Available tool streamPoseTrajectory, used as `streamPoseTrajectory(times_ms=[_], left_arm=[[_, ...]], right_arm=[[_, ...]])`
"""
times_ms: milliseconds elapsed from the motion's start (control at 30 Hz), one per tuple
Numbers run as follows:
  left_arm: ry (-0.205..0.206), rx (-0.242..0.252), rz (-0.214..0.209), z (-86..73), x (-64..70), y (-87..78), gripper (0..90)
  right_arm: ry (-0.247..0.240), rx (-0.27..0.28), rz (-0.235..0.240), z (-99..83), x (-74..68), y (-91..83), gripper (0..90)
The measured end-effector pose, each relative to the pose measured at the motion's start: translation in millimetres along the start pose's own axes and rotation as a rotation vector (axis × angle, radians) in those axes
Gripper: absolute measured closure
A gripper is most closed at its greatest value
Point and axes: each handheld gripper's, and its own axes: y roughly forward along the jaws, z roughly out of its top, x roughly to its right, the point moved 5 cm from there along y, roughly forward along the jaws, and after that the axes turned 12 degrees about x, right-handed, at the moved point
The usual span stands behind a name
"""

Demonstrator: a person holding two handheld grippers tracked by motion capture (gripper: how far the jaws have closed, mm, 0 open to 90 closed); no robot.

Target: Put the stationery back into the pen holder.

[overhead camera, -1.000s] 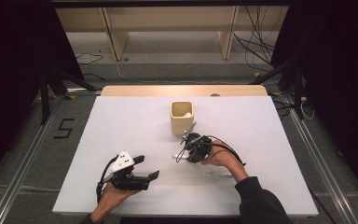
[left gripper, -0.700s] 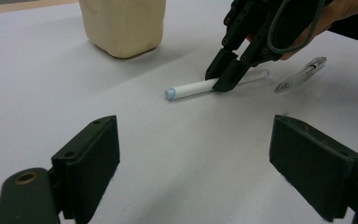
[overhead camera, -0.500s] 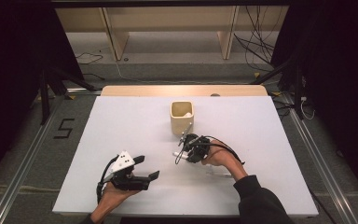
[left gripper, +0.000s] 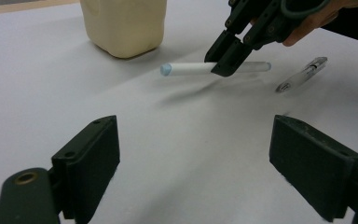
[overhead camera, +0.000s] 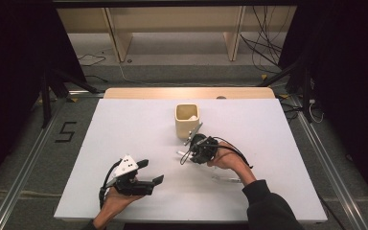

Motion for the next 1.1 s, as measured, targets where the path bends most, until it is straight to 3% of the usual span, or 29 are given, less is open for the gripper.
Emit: streamPoseTrajectory(times_ms=[100,700,900,1100], left_arm=[[-0.001,0.000,0.001,0.1,-0.2,-0.1,15.9],[-0.008,0.009,0.010,0.8,-0.9,-0.6,15.9],[-0.012,0.016,0.012,1.4,-1.5,-1.0,15.9],[-0.011,0.018,0.013,1.5,-1.8,-1.1,15.9]], right_arm=[[0.039,0.050,-0.009,3.3,2.6,-6.9,78.9],[0.295,0.505,-0.060,28.1,19.2,-44.9,78.9],[0.362,0.615,-0.090,36.6,22.9,-54.4,78.9],[0.419,0.686,-0.122,43.9,30.6,-60.8,78.9]])
